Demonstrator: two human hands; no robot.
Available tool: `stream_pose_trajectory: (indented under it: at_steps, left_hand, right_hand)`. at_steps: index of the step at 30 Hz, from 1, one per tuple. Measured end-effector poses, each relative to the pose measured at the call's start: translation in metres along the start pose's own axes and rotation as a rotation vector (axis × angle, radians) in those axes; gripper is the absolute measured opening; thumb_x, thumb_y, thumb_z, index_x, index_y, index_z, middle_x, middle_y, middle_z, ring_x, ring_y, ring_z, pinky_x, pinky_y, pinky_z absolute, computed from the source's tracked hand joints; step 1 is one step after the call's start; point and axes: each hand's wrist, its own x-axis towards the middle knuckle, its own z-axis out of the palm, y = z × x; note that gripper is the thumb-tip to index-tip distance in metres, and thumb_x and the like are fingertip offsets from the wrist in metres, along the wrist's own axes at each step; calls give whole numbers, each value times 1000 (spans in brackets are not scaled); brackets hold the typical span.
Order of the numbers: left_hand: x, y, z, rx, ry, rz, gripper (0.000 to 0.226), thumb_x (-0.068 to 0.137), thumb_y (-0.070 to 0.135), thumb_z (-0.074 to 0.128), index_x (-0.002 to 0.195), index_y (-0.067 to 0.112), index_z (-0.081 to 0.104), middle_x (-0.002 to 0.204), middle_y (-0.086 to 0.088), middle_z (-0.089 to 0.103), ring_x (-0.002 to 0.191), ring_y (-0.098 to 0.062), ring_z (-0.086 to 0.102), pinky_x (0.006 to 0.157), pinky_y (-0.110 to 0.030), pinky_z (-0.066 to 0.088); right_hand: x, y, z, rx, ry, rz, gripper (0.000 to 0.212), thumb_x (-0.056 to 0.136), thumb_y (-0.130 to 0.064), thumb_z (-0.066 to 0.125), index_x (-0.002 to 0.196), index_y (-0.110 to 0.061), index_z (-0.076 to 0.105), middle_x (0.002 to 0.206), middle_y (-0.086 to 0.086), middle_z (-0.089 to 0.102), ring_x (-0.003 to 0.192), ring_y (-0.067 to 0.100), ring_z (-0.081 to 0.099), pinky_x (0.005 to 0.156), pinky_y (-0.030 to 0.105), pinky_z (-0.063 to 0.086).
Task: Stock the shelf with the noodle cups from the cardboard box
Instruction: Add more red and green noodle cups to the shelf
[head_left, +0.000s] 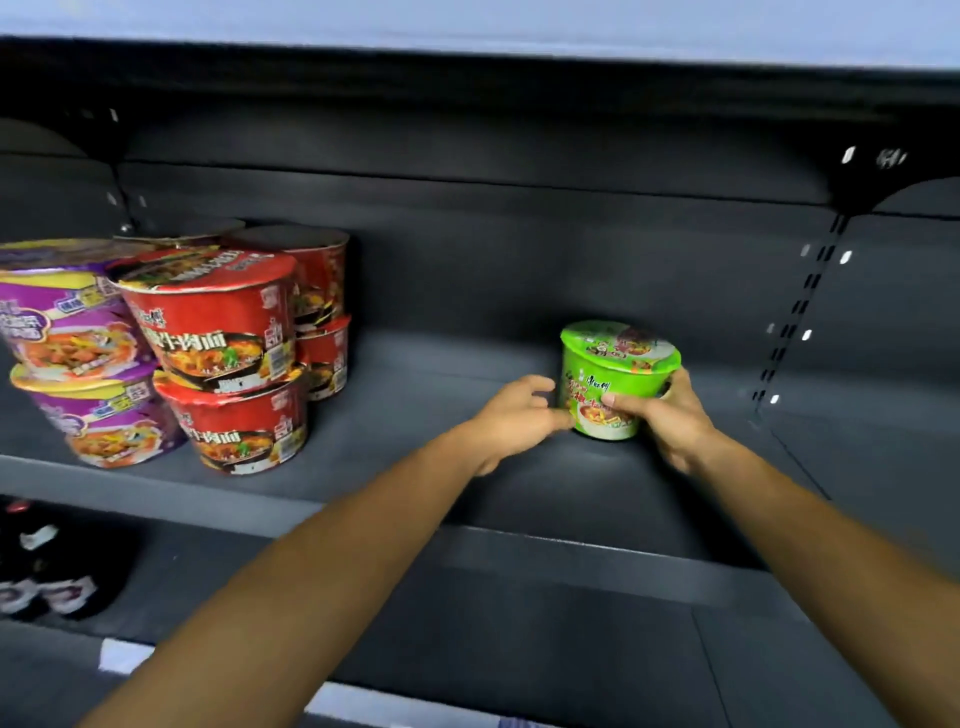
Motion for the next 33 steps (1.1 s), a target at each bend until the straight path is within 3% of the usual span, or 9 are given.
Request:
stream_pose_trajectory:
  at_steps: [5,10,13,16,19,21,23,25,33]
  left_hand:
    - [-10,-11,-20,12,106,6,52,90,14,63,137,15,43,133,-8,49,100,-12,50,77,-18,40]
    - [-24,-22,-32,41,155,2,50,88,15,64,135,14,45,120,-7,53,97,-13,51,84,-21,38]
    - [-35,-31,-39,63,184,-8,50,86,19,66,133,18,48,122,-5,56,109,-15,54,92,-26,42]
    - [-45,-43,-49,86,206,0,43,87,18,65,128,18,51,111,-1,58,100,-12,55,84,-22,43]
    - [-61,-55,-59,85,243,16,30,87,13,63,116,17,58,99,0,60,91,-11,57,81,-22,46]
    - [-78,-60,-64,50,235,28,17,87,7,61,102,16,61,83,0,59,77,-10,58,75,-23,50]
    - [-100,-63,-72,34,156,44,14,87,2,59,86,17,61,73,1,58,64,-6,57,65,-18,51]
    - [-124,-69,-84,45,59,49,21,88,-1,57,77,17,61,71,-1,61,57,-3,57,61,-17,51]
    - [-199,-163,-137,162,-255,-327,15,93,7,55,85,15,64,80,-1,68,74,-9,67,76,-23,55]
  right_hand:
    - [11,11,-8,-44,-12,24,97,51,-5,89,133,-12,37,122,7,61,108,22,63,96,44,50]
    - [18,11,-11,-175,-11,38,109,43,-23,94,134,-9,36,127,6,59,109,17,62,93,38,52]
    - [10,8,-4,-259,42,139,127,44,-38,95,144,-7,24,135,1,52,116,12,57,101,36,47]
    - [-16,3,9,-454,301,222,113,65,-37,85,147,-2,14,148,10,34,135,23,38,111,32,33]
    - [-57,-9,37,-543,429,64,73,74,-32,74,134,-7,40,134,13,50,124,28,49,103,31,38]
    - [-92,-20,64,-441,337,-144,35,78,-24,59,111,-12,59,104,8,64,96,19,62,85,26,47]
    - [-136,-29,94,-271,118,-296,10,82,-17,53,82,-20,63,72,-1,62,63,6,59,63,21,48]
    - [-182,-38,127,-207,-99,-315,23,89,-9,55,72,-25,58,61,-4,59,46,0,55,49,16,45]
    - [-268,36,220,-332,-583,47,23,90,-5,56,76,-23,60,67,0,63,48,4,57,52,16,47]
